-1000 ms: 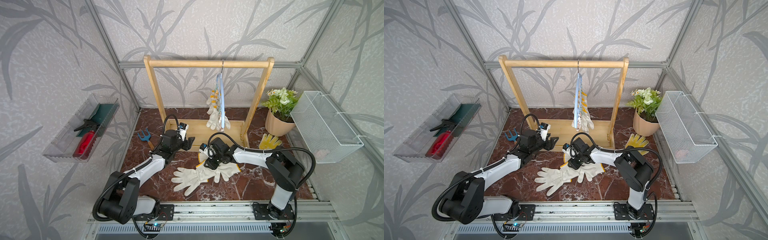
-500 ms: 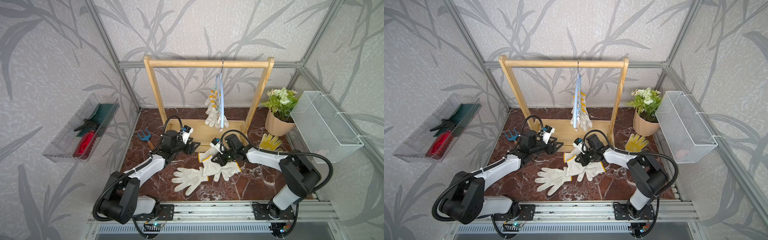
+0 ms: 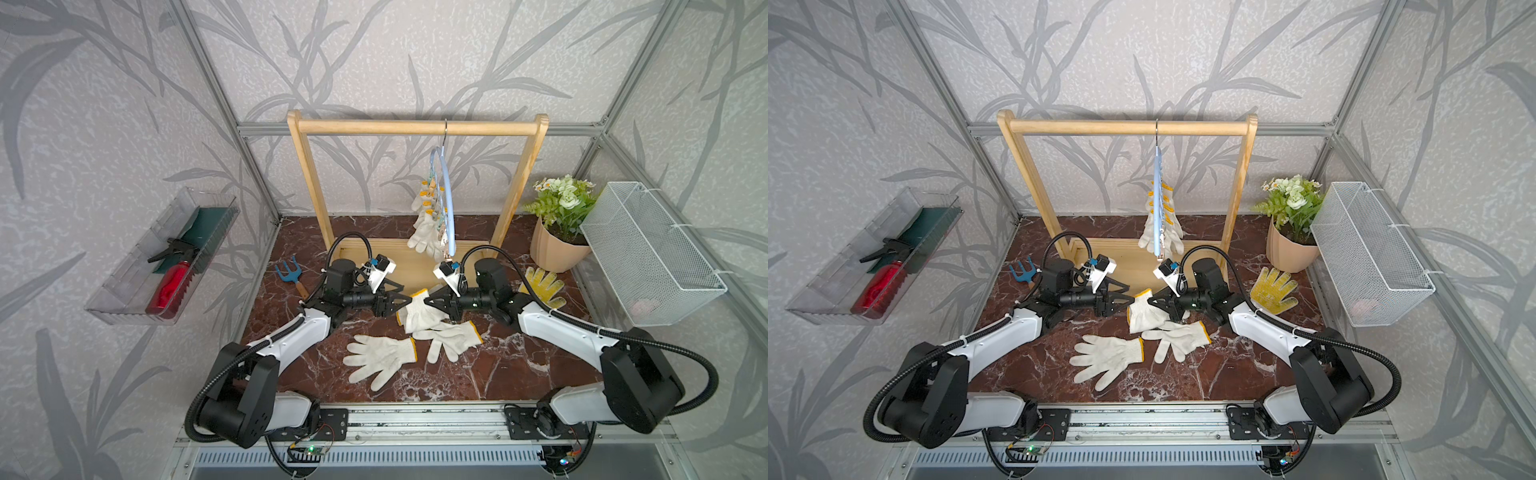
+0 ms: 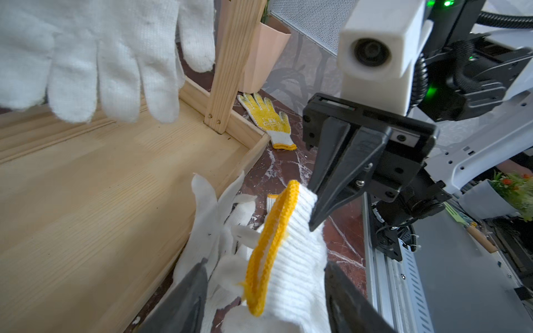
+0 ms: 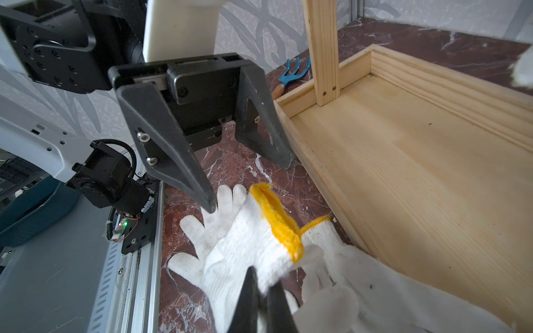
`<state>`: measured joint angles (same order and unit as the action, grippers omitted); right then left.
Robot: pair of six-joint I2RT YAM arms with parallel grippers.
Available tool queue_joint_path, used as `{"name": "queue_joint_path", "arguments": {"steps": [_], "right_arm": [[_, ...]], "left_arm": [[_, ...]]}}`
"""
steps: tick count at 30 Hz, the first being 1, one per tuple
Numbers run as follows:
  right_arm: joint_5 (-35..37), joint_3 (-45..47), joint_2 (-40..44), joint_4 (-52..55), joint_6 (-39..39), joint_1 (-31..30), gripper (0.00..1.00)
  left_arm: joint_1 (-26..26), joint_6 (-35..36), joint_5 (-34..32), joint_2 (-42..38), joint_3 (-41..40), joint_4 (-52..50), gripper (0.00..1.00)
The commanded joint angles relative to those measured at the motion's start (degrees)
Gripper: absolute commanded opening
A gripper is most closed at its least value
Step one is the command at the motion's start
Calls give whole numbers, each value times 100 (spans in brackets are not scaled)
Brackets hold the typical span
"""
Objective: Clip the gloves onto a hanger to dry
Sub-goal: Pick up the glove from the center of the board.
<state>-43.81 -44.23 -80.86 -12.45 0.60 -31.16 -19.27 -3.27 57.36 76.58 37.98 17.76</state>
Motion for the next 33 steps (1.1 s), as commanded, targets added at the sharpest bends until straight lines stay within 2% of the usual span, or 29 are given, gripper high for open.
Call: {"name": "queue_joint_path", "arguments": {"steps": [1, 7, 10, 14, 18, 19, 21, 24, 27, 33], "right_arm": [[-33, 53, 122, -566, 59, 31, 0], [31, 148, 132, -1095, 219, 42, 0], [107, 194, 132, -1237, 261, 40, 0], [180, 221, 119, -1400, 286, 40, 0], [215, 221, 6, -1480, 334, 48, 1], [215, 230, -16, -1488, 347, 55, 5], [145, 228, -60, -1478, 428, 101, 19], [-302, 170, -154, -1572, 730, 251, 40], [-645, 92, -262, -1758, 959, 321, 48], [-972, -170, -471, -1779, 1048, 322, 50]], "left_arm": [[19, -188, 512, 25, 144, 341, 63], [26, -355, 517, 224, 248, 337, 63], [19, -470, 399, 351, 338, 346, 58], [19, -763, 497, 496, 394, 650, 43], [20, -1200, 548, 565, 326, 1302, 14], [19, -1257, 559, 569, 315, 1407, 9], [19, -1295, 607, 571, 316, 1501, 0], [19, -1223, 778, 570, 302, 1502, 0], [19, -1211, 1023, 599, 306, 1536, 0], [19, -1176, 1135, 635, 337, 1545, 0]]}}
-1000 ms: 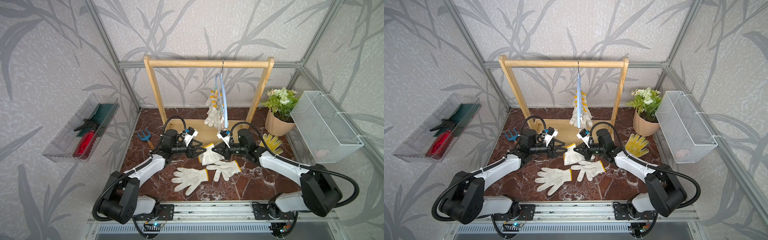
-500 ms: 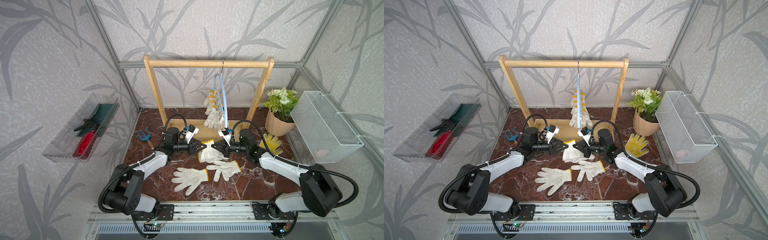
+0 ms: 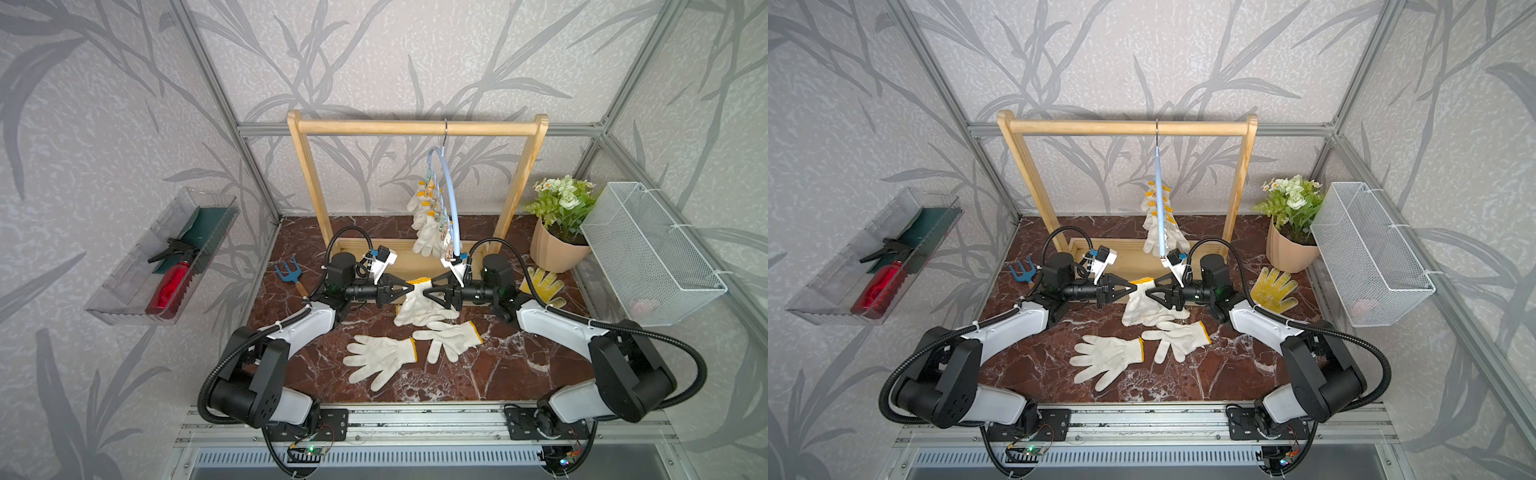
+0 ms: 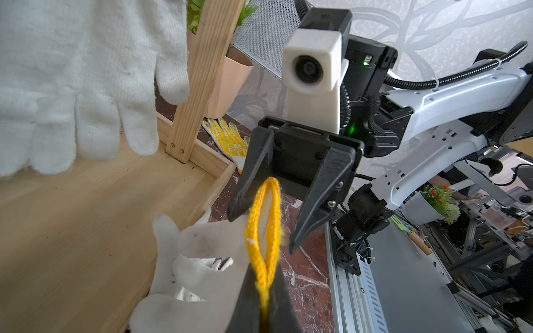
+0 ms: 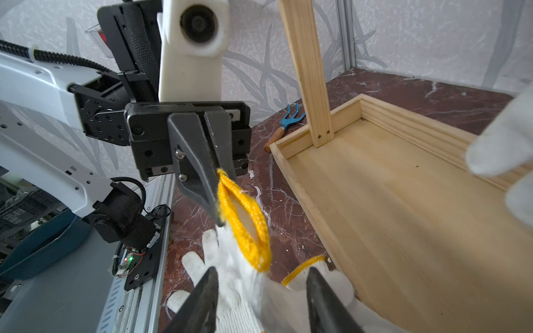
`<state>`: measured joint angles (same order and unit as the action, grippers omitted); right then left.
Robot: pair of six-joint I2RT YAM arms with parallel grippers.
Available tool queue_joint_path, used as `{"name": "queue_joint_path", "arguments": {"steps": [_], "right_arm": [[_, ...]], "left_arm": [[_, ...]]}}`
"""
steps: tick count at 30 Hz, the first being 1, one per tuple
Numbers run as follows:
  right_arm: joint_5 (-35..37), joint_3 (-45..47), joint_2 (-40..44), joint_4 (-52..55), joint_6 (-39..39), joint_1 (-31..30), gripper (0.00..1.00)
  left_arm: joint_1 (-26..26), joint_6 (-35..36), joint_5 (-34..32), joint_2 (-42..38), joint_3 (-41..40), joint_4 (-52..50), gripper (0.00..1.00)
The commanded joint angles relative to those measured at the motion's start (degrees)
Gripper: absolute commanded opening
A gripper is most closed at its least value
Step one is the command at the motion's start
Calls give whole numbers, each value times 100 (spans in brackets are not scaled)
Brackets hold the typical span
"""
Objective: Clip the gloves onto a hanger to dry
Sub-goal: Pick up the glove from the center of the board.
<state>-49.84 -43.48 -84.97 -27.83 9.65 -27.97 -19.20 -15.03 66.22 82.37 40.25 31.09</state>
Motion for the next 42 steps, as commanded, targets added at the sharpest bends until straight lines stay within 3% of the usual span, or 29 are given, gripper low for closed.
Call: {"name": "queue_joint_path", "arguments": {"steps": [1, 7, 16, 24, 30, 32, 38, 42], "right_arm": [[-400, -281, -88, -234, 151, 6, 50], [-521, -421, -177, -386, 220, 6, 46], [-619, -538, -196, -214, 135, -7, 14], [-531, -521, -114, 76, -37, -7, 16], [-430, -513, -83, 90, -32, 66, 0], [-431, -441, -47, -28, 57, 143, 0], [-438, -151, 15, -248, 304, 662, 0], [-263, -33, 41, -154, 280, 986, 0]], "left_arm": [[13, 0, 252, 60, 125, 200, 0], [8, 43, 291, 132, 195, 134, 0], [13, 86, 142, 111, 226, 84, 0], [13, 132, 141, 118, 298, 24, 0], [13, 149, 206, 166, 362, -36, 0], [13, 190, 199, 198, 389, -85, 0], [30, 506, -296, 278, 694, -257, 41], [39, 1025, -450, 434, 1317, -508, 48]]}}
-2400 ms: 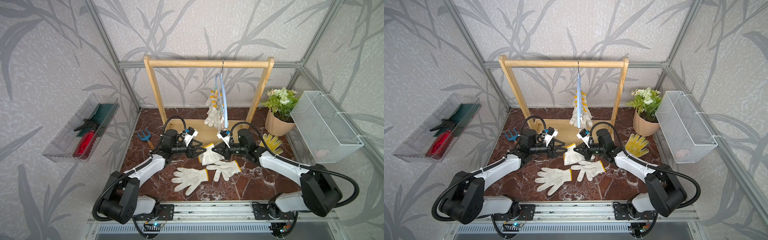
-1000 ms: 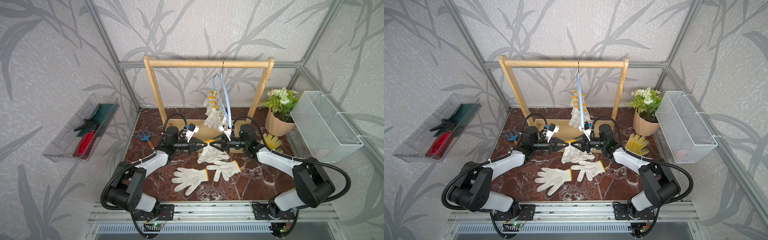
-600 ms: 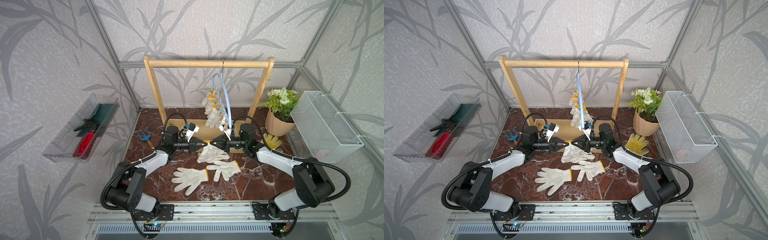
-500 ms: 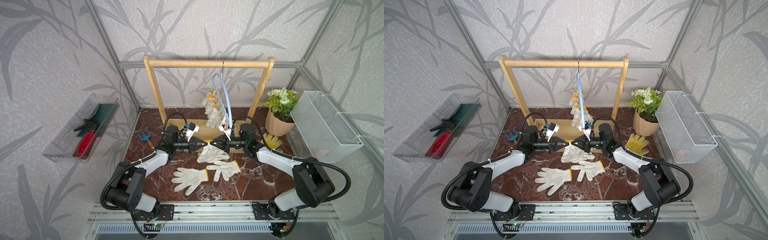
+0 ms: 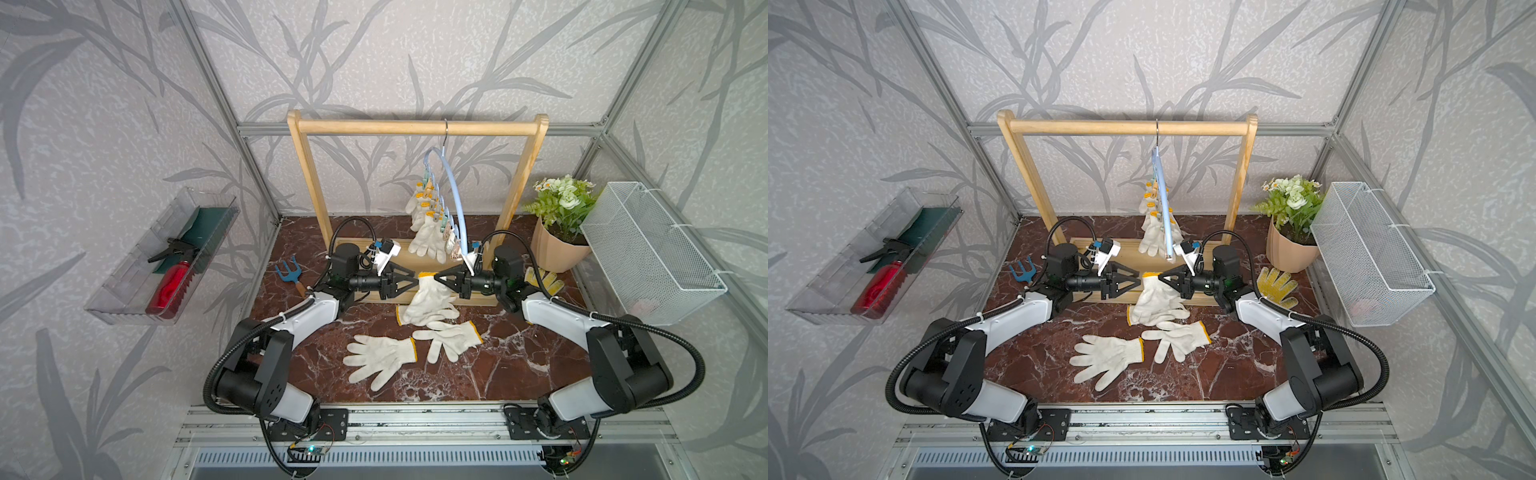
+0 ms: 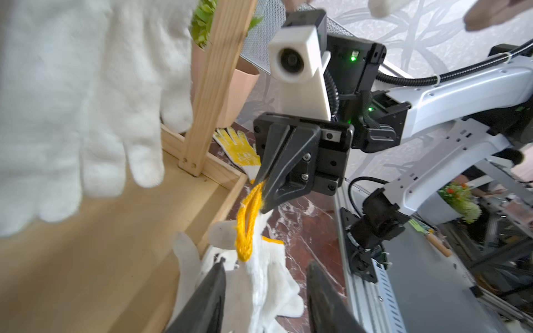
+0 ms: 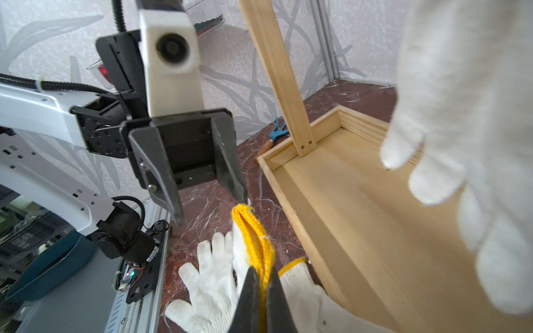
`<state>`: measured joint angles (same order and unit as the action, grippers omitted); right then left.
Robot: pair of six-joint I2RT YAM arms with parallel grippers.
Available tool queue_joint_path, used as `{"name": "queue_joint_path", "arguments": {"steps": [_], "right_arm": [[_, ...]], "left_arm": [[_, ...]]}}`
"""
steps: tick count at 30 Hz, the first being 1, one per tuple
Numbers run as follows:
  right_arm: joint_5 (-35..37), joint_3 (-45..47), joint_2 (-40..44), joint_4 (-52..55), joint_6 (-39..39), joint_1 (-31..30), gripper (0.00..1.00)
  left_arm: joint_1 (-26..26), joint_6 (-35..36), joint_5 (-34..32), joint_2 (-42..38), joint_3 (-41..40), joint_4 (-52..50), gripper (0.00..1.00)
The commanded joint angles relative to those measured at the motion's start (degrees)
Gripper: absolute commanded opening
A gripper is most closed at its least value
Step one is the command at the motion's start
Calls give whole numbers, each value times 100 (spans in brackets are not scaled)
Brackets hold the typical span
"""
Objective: Clip the gloves onto a hanger to dry
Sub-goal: Pick up the glove from the center of the board, then open the clamp at the hanger.
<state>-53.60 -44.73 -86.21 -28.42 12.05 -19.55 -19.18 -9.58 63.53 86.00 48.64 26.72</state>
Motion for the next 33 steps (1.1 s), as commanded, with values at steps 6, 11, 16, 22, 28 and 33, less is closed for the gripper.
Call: {"name": "queue_joint_path", "arguments": {"steps": [6, 11, 16, 22, 28, 33], "right_arm": [[1084, -161, 323, 709, -349, 223, 0], [1371, -500, 377, 1121, -492, 219, 0], [1598, -800, 313, 1389, -495, 224, 0], [1614, -1065, 228, 1558, -424, 210, 0], [1730, -1212, 267, 1802, -490, 162, 0], [1790, -1275, 280, 1938, -526, 119, 0]], "left_arm": [[29, 327, 384, 622, 1359, 873, 54], [28, 200, 691, 1156, 2044, 1222, 55], [2, -346, 876, 1618, 2450, 1977, 54], [2, -583, 650, 1929, 2674, 2534, 49], [-8, -334, 397, 1935, 2605, 2528, 47], [-66, 115, -166, 1765, 2352, 2470, 45]]}}
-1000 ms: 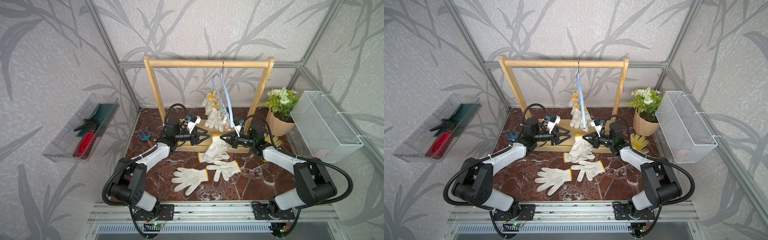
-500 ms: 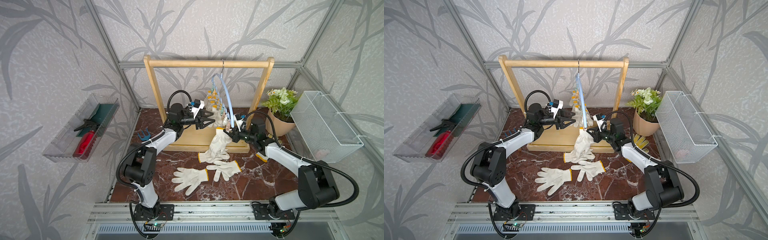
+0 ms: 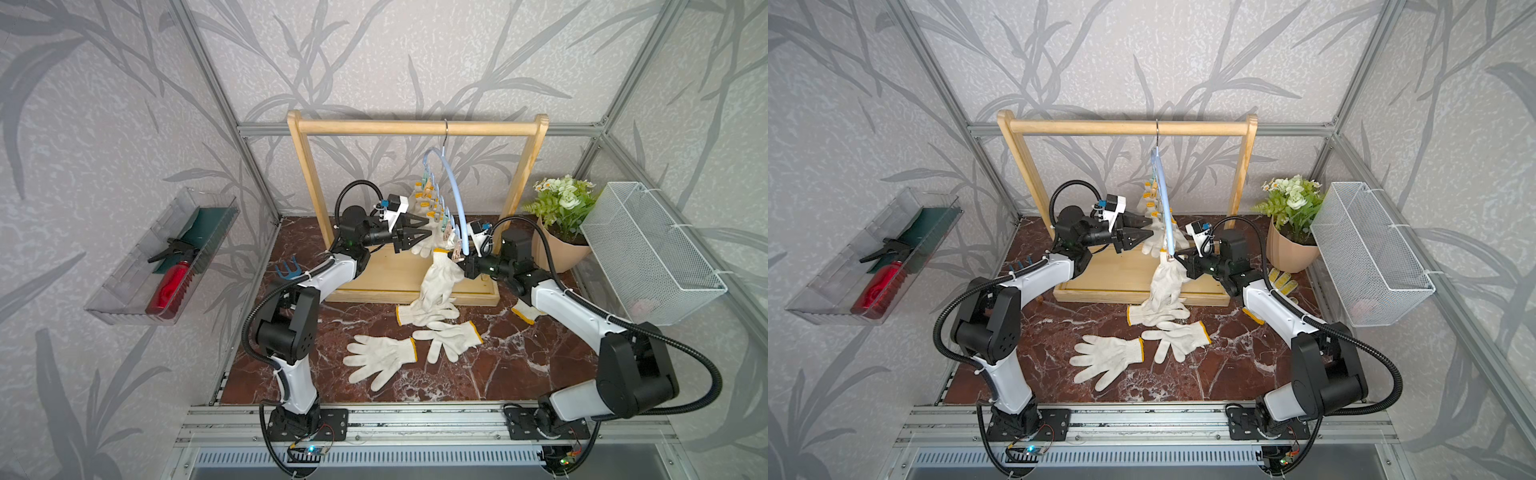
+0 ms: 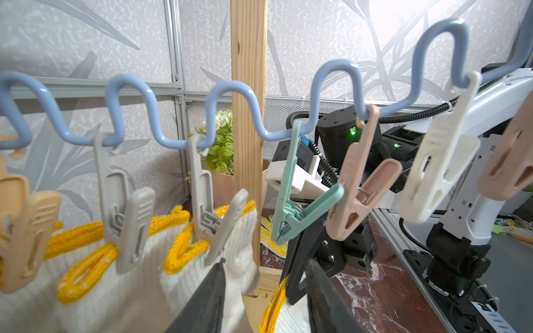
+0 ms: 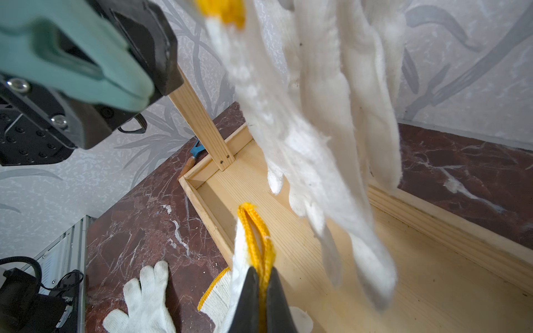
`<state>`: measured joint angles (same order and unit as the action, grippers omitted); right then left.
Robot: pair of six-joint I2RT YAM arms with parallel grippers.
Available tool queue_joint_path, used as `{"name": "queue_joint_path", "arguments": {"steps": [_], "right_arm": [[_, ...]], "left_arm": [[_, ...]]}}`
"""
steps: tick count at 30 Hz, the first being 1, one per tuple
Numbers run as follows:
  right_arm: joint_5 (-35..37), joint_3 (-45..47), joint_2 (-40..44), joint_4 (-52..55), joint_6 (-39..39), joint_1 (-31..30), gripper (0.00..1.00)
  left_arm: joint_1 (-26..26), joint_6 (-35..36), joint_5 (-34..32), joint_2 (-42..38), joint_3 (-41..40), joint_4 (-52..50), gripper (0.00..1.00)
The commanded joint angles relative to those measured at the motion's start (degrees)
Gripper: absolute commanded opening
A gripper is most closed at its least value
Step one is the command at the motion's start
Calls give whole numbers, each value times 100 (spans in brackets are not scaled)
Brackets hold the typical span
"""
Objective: Clip the gloves onto a hanger to dry
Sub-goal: Open the clamp at the hanger.
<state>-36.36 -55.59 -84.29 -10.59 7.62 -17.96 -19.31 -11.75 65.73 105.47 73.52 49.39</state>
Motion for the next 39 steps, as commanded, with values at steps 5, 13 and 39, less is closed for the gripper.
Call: {"name": "queue_joint_path", "arguments": {"steps": [5, 13, 39], "right_arm": [[111, -224, 106, 254, -114, -69, 0], [169, -237, 108, 307, -118, -119, 0], [261, 5, 360, 294, -113, -151, 0]], "left_arm": [[-124, 932, -725, -425, -320, -216, 44], [-271, 1752, -1000, -627, -264, -1157, 43], [-598, 1893, -761, -260, 558, -1686, 42]]}}
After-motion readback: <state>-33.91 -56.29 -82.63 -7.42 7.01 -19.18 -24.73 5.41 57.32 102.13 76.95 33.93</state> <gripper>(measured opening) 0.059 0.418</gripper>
